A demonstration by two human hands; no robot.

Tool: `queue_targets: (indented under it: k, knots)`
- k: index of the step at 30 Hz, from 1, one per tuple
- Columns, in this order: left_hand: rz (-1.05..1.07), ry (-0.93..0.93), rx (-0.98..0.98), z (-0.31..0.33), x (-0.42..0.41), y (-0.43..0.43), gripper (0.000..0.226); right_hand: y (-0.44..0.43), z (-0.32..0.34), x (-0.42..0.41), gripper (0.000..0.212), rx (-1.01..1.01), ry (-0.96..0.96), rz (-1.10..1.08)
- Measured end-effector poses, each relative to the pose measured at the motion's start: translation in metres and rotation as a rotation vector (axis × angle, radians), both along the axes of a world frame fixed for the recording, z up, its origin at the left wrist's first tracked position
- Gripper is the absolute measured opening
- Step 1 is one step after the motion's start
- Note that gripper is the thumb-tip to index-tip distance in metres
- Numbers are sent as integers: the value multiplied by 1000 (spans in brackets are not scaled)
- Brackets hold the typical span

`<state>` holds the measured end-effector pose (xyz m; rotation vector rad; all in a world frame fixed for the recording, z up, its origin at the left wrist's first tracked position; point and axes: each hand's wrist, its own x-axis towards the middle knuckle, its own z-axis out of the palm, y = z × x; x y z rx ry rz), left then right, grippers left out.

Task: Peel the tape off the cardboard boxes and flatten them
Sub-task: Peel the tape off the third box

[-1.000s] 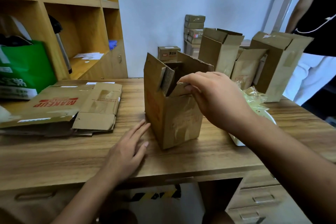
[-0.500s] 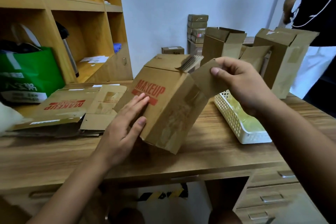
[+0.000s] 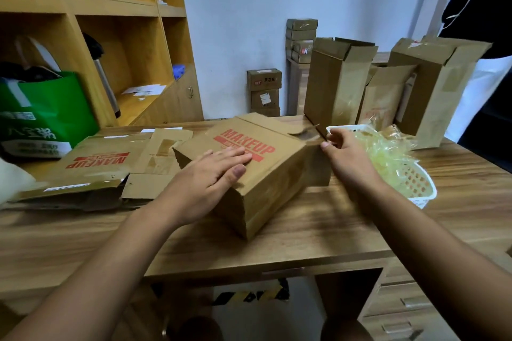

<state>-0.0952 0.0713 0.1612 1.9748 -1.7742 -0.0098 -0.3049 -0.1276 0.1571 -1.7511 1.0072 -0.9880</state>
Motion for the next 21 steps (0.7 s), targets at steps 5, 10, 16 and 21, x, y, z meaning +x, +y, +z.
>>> queue_targets:
  k: [5,10,16,21]
  knots:
    - [16,-9,-47,-7,4,-8,56,14,-9,-2,53,-132,-17,-22]
    - [31,5,-163,-14,0,-11,51,48,-41,-10,44,-383,-166,-9]
    - [42,-12,-237,-20,-3,-14,56,62,-97,4,42,192,-363,101]
    - [57,-41,-278,-25,-2,-15,51,60,-98,18,35,360,-432,77]
